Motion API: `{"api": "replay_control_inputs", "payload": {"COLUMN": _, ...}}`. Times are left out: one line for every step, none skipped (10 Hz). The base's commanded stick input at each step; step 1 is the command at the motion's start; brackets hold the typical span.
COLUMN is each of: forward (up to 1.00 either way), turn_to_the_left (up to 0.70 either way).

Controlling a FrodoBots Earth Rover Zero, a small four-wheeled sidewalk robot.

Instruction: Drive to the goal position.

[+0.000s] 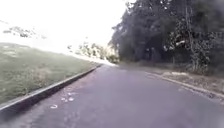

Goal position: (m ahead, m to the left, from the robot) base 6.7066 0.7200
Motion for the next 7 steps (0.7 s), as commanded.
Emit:
{"api": "replay_control_inputs", "payload": {"forward": 1.0, "turn_to_the_left": 0.0}}
{"api": "replay_control_inputs", "payload": {"forward": 1.0, "turn_to_the_left": 0.0}}
{"api": "replay_control_inputs", "payload": {"forward": 1.0, "turn_to_the_left": 0.0}}
{"api": "replay_control_inputs", "payload": {"forward": 1.0, "turn_to_the_left": 0.0}}
{"api": "replay_control_inputs", "payload": {"forward": 1.0, "turn_to_the_left": 0.0}}
{"api": "replay_control_inputs", "payload": {"forward": 1.0, "turn_to_the_left": 0.0}}
{"api": "replay_control_inputs", "payload": {"forward": 1.0, "turn_to_the_left": 0.0}}
